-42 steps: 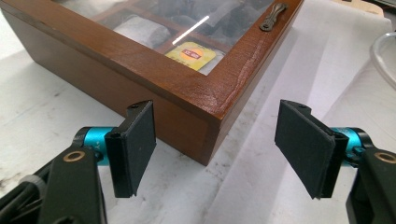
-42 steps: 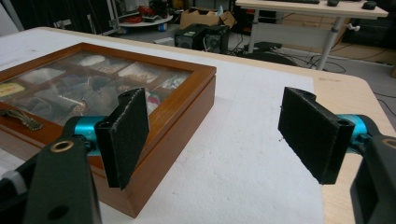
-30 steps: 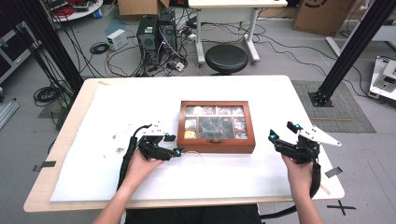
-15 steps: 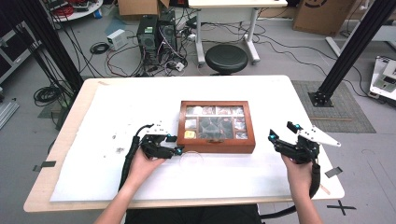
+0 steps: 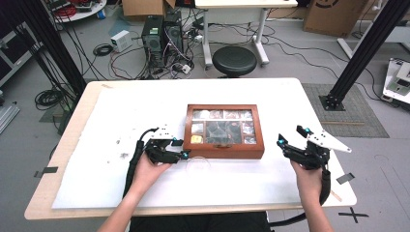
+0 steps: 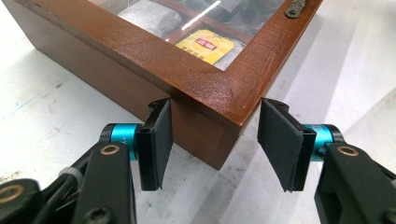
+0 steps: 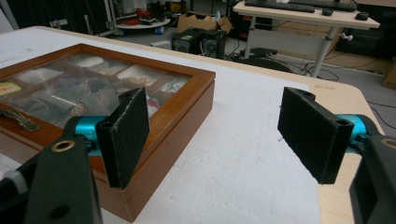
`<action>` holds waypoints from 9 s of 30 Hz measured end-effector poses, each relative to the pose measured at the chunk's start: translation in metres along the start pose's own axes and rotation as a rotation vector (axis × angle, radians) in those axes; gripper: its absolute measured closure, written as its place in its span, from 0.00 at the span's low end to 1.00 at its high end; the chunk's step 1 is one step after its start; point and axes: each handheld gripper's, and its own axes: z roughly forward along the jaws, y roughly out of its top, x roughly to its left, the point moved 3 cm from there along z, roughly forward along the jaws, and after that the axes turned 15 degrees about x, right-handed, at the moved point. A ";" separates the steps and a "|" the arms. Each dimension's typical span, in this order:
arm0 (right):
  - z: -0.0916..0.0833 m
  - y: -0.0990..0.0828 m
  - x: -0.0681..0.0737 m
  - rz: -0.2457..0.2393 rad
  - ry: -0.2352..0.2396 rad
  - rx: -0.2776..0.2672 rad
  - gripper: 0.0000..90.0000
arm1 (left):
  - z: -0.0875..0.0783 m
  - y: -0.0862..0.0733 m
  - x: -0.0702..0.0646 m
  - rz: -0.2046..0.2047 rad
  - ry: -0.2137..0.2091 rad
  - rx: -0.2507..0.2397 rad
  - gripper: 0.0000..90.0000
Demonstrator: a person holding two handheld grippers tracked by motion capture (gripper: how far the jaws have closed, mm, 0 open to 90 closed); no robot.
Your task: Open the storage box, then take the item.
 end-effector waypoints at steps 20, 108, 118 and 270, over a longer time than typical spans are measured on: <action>-0.001 0.000 0.001 0.001 -0.004 -0.009 0.29 | -0.007 0.003 -0.001 -0.005 -0.015 -0.035 0.54; -0.005 0.001 -0.002 0.032 -0.010 -0.041 0.29 | -0.076 0.099 0.027 0.002 0.123 -0.165 0.52; -0.002 0.002 0.001 0.028 -0.001 -0.035 0.29 | -0.081 0.114 0.036 -0.013 0.121 -0.163 0.52; 0.065 0.073 0.124 -0.075 0.542 0.207 1.00 | -0.083 0.146 0.064 -0.094 0.157 -0.220 0.48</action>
